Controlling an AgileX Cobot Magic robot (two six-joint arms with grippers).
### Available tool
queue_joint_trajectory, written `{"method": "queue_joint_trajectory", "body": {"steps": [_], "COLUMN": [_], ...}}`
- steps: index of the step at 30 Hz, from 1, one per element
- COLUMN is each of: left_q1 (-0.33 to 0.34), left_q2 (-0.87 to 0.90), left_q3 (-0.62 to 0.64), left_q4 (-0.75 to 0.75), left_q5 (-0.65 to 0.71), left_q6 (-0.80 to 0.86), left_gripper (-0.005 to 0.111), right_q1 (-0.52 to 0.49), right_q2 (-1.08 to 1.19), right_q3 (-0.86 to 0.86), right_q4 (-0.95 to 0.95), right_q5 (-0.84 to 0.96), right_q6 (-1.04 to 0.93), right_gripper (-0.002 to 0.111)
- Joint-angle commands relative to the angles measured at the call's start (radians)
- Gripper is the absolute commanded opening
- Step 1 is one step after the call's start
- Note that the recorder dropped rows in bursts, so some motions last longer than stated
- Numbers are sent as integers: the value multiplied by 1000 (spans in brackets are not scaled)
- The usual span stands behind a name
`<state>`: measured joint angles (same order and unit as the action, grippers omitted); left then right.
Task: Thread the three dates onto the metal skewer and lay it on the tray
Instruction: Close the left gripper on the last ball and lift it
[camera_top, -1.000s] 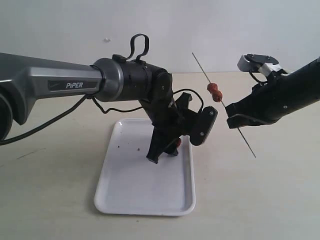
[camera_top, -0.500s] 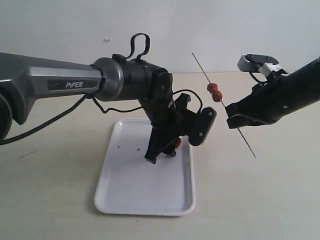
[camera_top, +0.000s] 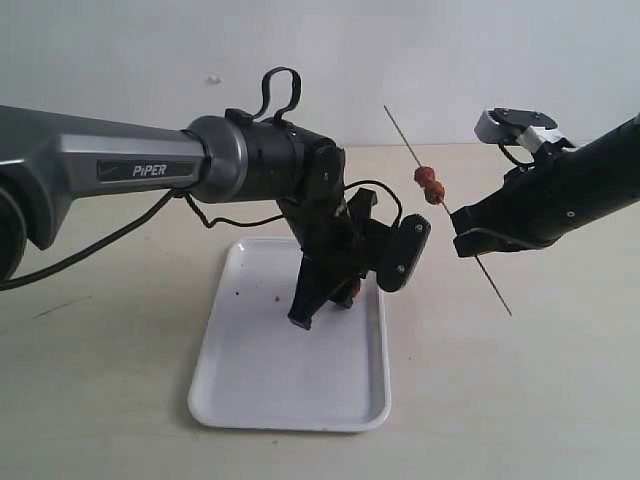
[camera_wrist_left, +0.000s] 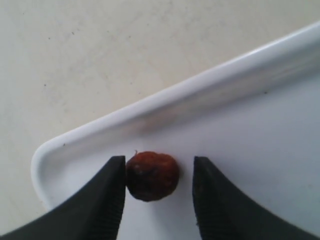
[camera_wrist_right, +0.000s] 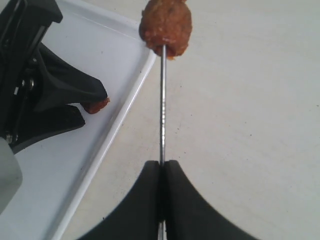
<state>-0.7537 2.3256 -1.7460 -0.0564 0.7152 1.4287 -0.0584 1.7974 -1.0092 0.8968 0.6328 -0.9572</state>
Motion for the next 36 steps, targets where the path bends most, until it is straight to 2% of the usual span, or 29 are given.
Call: {"method": "queue_joint_trajectory", "body": {"steps": [1,17,22,36], "left_q1": [-2,-2,-2,-2], "left_q2": [6,6,6,-18], "left_q3": [1,1,1,1], "left_q4": [1,1,1,1], "left_q5": [7,7,7,7], "left_q6": [-16,-46,-72,-109], "left_gripper": [42,42,31,31], "right_q1": [-5,-5,-5,-5], "right_q2": [0,0,0,0], "right_q3": [3,3,3,3], "right_q4": [1,5,7,9], "right_q5": [3,3,8,7], "right_q6": [0,2,2,0], "right_gripper": [0,0,0,0]}}
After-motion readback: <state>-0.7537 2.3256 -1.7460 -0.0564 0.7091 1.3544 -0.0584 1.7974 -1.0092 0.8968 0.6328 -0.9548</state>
